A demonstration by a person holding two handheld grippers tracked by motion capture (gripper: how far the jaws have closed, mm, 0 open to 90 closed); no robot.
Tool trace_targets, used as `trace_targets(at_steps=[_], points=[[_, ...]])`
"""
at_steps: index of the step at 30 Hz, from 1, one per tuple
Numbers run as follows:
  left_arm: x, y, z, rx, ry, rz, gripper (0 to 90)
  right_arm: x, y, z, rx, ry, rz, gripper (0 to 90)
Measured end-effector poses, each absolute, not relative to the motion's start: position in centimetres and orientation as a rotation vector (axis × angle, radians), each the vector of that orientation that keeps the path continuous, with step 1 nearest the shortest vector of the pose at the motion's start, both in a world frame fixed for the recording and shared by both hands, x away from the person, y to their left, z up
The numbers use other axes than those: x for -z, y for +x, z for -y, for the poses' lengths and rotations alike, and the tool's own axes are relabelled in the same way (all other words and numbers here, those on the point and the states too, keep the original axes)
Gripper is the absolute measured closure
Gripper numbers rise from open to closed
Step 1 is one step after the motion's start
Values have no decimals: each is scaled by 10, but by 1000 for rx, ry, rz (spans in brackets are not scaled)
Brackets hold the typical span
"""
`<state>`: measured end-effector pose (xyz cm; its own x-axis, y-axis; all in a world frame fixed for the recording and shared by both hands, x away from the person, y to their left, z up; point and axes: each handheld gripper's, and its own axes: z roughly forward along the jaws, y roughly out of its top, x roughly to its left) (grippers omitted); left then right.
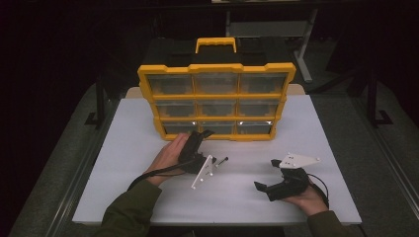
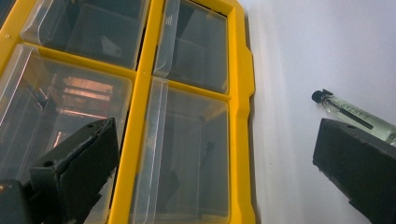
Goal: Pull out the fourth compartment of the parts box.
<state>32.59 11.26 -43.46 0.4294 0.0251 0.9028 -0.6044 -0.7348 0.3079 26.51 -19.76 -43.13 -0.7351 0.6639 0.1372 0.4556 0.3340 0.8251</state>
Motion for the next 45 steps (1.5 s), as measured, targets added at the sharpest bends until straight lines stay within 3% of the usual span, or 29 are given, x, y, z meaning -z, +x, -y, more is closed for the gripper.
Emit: trace_targets(at_steps=[13, 45], points=[[436, 323, -111, -1392, 2048, 552, 4, 431, 265, 198, -1356, 1018, -2372, 0], [428, 325, -125, -1462, 2024, 528, 4, 431, 265, 198, -1355, 1022, -2370, 0]])
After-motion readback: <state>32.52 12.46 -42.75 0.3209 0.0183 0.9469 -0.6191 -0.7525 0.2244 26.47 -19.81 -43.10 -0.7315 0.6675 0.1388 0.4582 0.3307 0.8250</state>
